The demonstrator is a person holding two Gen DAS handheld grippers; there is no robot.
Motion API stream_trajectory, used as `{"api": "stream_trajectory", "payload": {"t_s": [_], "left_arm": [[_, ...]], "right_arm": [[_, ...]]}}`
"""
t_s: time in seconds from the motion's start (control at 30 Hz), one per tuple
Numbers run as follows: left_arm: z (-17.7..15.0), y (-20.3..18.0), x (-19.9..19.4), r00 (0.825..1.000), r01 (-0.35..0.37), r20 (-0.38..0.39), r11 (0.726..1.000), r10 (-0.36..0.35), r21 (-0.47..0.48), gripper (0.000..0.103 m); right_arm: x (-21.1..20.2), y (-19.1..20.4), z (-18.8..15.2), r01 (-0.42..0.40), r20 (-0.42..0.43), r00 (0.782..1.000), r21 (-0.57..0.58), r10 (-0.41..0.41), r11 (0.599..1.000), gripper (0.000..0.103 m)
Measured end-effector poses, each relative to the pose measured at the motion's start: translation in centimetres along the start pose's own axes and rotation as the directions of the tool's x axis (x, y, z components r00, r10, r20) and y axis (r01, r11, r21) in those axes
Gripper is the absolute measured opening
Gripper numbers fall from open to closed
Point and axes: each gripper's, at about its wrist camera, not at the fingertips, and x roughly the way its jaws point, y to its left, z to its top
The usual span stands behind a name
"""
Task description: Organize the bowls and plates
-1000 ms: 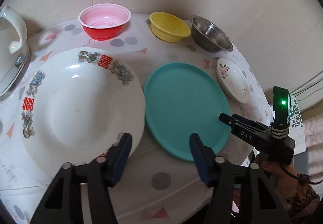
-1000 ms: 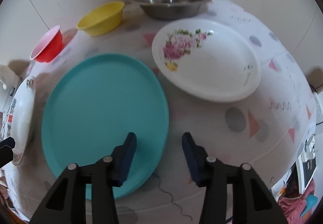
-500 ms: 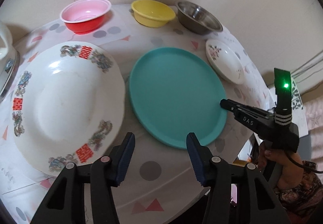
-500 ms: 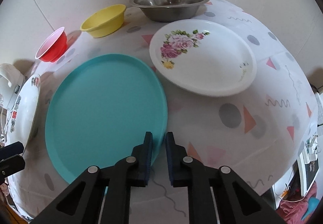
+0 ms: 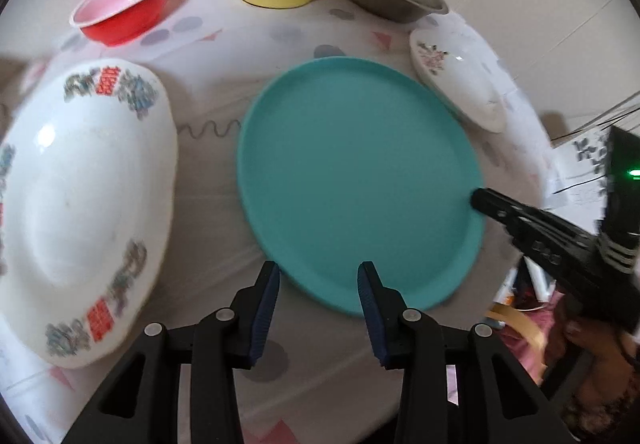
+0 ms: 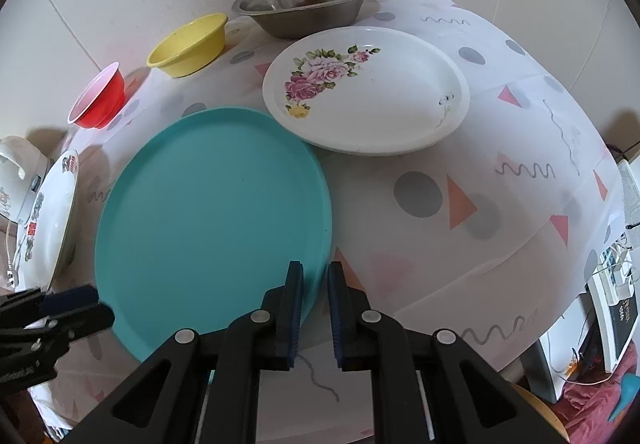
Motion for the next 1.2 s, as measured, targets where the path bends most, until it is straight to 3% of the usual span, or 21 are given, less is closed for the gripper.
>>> {"api": "stream_trajectory", "payload": {"t_s": [0.1, 0.2, 0.53, 0.87, 0.93, 0.97, 1.07, 1.2], "left_arm": [[0.1, 0.3, 0.6, 0.999, -0.038, 0.024, 0.999, 0.038, -0.011, 0.030], [-0.3, -0.4, 0.8, 0.995, -0.089, 0.047, 0.995, 0.086, 0.051, 0.025], [-2.5, 2.1, -0.4, 0.996, -0.067, 0.053, 0.998, 0.067, 0.008, 0.025], [-2.4, 2.1, -0.3, 0.997, -0.039, 0.067, 0.999, 0.038, 0.002, 0.025], [-2.9, 3.0, -1.2, 0.997, -0.025, 0.075, 1.000, 0.025, -0.012, 0.025], [-2.9, 3.2, -1.6, 0.996, -0.020, 0.085, 1.000, 0.022, -0.017, 0.025], [-2.6, 3.6, -3.7, 0.990, 0.019, 0.139, 0.999, -0.014, -0.030, 0.027], [-2.6, 4.7, -6.7, 0.975, 0.023, 0.224, 0.999, -0.012, -0.048, 0.056]], "right_arm": [[0.2, 0.0, 0.1, -0.011, 0.001, 1.000, 0.000, 0.011, 1.000, 0.012], [0.2, -0.2, 0.1, -0.018, -0.002, 1.000, 0.001, 0.018, 1.000, 0.012], [0.1, 1.3, -0.5, -0.066, -0.009, 0.998, -0.032, 0.065, 0.997, 0.012], [0.3, 1.4, 0.4, -0.008, 0.013, 1.000, -0.041, 0.009, 0.999, 0.013], [0.1, 1.2, 0.6, -0.017, 0.009, 1.000, -0.021, 0.017, 1.000, 0.017], [0.0, 1.1, 0.6, -0.020, 0.011, 1.000, -0.009, 0.020, 1.000, 0.026], [-1.2, 0.9, 0.7, -0.021, 0.039, 0.999, -0.003, 0.021, 1.000, 0.030], [-2.6, 1.6, 1.1, 0.014, 0.080, 0.997, -0.033, -0.012, 0.999, 0.034]]}}
